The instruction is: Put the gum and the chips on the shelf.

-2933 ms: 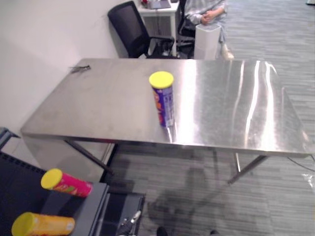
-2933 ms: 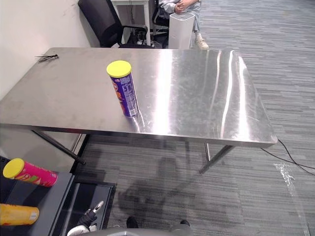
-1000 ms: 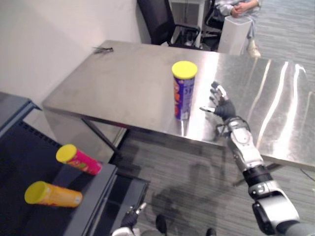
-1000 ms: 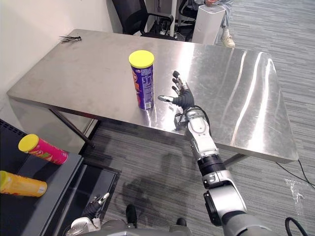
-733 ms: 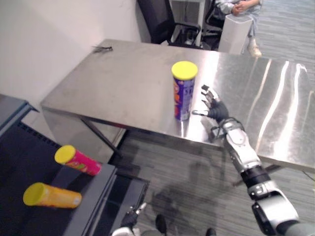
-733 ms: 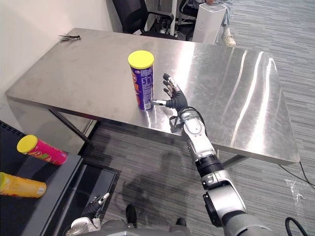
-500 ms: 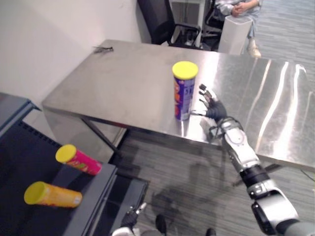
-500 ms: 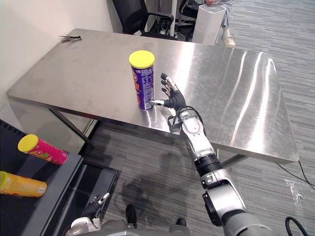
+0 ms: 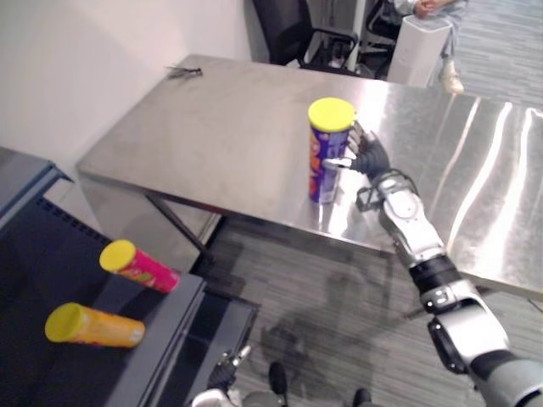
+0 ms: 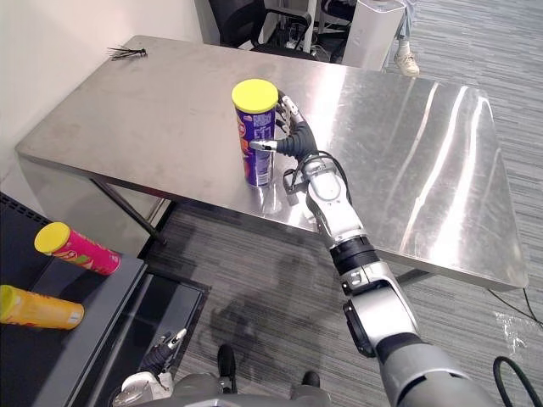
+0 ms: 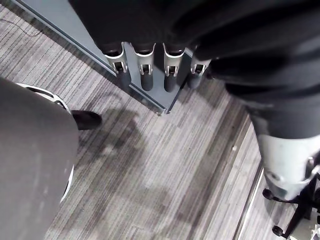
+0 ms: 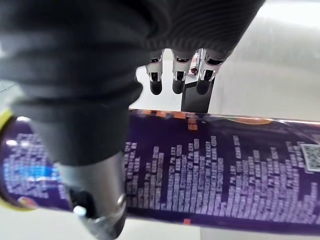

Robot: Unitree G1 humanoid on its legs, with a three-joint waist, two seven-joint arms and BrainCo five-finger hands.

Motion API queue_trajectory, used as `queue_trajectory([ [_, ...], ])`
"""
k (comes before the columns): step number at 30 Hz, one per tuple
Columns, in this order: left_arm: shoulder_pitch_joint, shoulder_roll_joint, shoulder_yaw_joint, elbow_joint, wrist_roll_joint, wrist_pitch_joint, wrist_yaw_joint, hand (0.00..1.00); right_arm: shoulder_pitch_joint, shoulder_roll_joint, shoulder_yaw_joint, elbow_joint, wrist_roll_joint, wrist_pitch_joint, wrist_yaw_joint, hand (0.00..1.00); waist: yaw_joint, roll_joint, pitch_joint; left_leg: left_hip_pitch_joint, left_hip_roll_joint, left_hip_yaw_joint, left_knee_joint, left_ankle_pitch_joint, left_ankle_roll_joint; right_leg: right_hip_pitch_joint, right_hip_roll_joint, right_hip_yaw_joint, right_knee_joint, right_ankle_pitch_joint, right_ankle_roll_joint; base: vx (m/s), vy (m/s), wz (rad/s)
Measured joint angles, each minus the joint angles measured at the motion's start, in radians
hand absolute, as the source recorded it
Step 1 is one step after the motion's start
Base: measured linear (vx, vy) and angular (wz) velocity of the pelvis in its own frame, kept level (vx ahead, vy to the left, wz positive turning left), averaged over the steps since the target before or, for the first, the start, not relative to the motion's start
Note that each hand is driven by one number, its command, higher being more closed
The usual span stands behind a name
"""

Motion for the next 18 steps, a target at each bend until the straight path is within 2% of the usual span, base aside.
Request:
queue_trajectory([
  [6, 0.000, -0.002, 0.000, -0.007, -0.002, 0.000, 0.000, 0.00, -0.025, 0.001, -0.001, 0.037, 0.000, 0.004, 0.000, 0.00, 0.011, 0.001, 0.001, -0.001, 0.014, -0.006, 0.000, 0.001, -0.001, -0.001, 0.015, -0.010, -0.002, 0.027, -0.010, 0.02, -0.008, 0.00],
  [18, 0.001, -0.002, 0.001, -0.017, -0.002, 0.000, 0.000, 0.00, -0.029, 0.039, 0.008, 0.067, 0.000, 0.025, 0.012, 0.00, 0.015, -0.002, 0.008, -0.016, 0.012, -0.021, 0.000, 0.006, -0.003, -0.008, 0.009, -0.031, -0.005, 0.027, -0.009, 0.00, -0.004, 0.03],
])
